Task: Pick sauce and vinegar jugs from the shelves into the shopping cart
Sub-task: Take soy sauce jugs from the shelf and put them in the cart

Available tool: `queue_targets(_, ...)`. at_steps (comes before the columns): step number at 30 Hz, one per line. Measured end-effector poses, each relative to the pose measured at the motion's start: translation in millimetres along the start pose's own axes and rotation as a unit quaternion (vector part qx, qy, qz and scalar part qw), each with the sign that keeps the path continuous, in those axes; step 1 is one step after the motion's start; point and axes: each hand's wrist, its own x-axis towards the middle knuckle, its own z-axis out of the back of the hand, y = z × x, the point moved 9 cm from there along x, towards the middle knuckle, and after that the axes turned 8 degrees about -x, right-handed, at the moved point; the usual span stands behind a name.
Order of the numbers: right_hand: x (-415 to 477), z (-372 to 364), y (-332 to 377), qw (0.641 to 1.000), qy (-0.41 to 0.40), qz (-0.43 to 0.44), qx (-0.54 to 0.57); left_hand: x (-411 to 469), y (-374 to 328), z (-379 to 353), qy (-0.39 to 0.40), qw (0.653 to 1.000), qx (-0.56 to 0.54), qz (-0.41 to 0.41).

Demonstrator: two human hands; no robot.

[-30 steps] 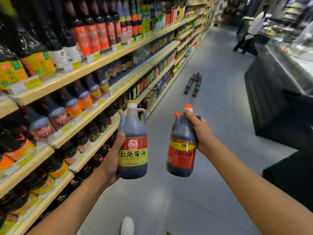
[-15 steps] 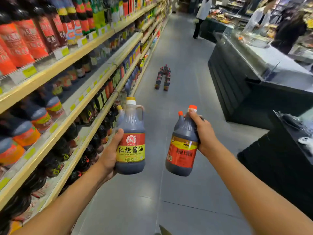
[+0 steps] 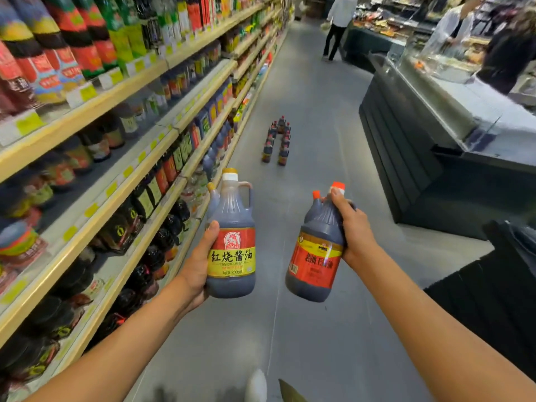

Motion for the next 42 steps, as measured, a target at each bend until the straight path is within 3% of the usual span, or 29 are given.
queue_targets(10, 144, -80, 46, 0.996, 0.087, -0.003, -0.031, 92, -54, 21, -0.086, 0.995, -0.021, -0.044)
queue_targets(24, 242, -327, 65, 0.964, 0.264, -0.020, -0.027, 155, -164, 135, -0.177, 0.977, -0.055, -0.109)
queue_targets(31, 255, -444, 52, 0.928, 0.366, -0.040, -0.062, 148, -192, 193, -0.262, 0.947, -0.102, -0.158)
queue_targets(42, 238, -597, 19, 0.810, 0.564, -0.069, -0.144, 125, -193, 232, -0.422, 0.847, -0.221, -0.236)
